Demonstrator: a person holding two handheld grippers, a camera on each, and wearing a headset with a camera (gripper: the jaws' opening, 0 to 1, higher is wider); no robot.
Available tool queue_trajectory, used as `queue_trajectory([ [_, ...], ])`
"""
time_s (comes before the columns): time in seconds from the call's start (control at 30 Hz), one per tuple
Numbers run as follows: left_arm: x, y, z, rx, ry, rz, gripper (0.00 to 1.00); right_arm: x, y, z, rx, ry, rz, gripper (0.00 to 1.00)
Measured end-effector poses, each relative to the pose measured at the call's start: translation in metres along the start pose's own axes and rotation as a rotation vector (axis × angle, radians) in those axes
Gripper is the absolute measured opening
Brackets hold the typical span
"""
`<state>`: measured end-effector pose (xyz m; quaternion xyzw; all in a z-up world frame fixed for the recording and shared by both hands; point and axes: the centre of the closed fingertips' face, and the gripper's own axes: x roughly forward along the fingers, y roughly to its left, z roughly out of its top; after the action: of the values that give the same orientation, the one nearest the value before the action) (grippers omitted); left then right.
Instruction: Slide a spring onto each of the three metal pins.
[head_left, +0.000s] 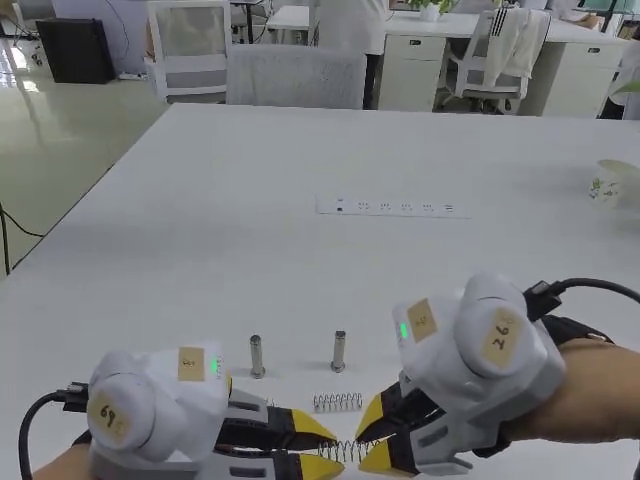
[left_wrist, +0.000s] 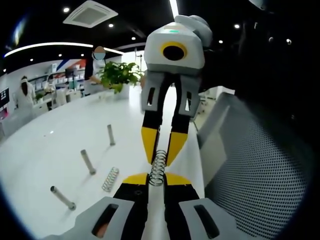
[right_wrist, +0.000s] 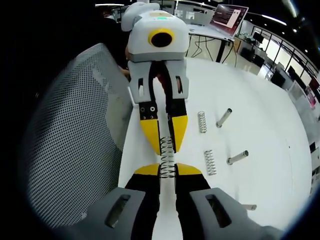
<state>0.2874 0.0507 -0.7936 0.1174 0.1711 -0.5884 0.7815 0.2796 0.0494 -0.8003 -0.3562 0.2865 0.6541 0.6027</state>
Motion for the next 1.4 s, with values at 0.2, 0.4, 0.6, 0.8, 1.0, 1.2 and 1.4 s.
queue_trajectory([
  [0.2,0.0,-0.001,0.001,0.001,-0.004,-0.003,0.03,0.001,0.0,-0.001,0.003,-0.004,0.003,0.08],
  [0.4,-0.001,-0.001,0.003,-0.002,-0.011,-0.006,0.02,0.002,-0.001,-0.002,0.021,-0.01,0.002,0.08],
  [0.6,-0.001,-0.001,0.004,-0.004,-0.014,-0.01,0.02,0.003,-0.002,-0.003,0.033,-0.013,0.003,0.08],
  [0.8,-0.001,-0.002,0.007,-0.005,-0.023,-0.011,0.02,0.004,-0.002,-0.005,0.053,-0.016,0.003,0.09],
  [1.0,-0.003,-0.003,0.014,-0.006,-0.042,-0.015,0.02,0.006,-0.002,-0.01,0.063,-0.008,0.0,0.09],
  [1.2,-0.003,-0.005,0.02,-0.008,-0.062,-0.019,0.02,0.006,0.0,-0.012,0.075,-0.011,0.001,0.09],
  [1.4,-0.004,-0.005,0.02,-0.019,-0.071,-0.016,0.02,0.005,-0.001,-0.011,0.076,-0.022,-0.008,0.09],
])
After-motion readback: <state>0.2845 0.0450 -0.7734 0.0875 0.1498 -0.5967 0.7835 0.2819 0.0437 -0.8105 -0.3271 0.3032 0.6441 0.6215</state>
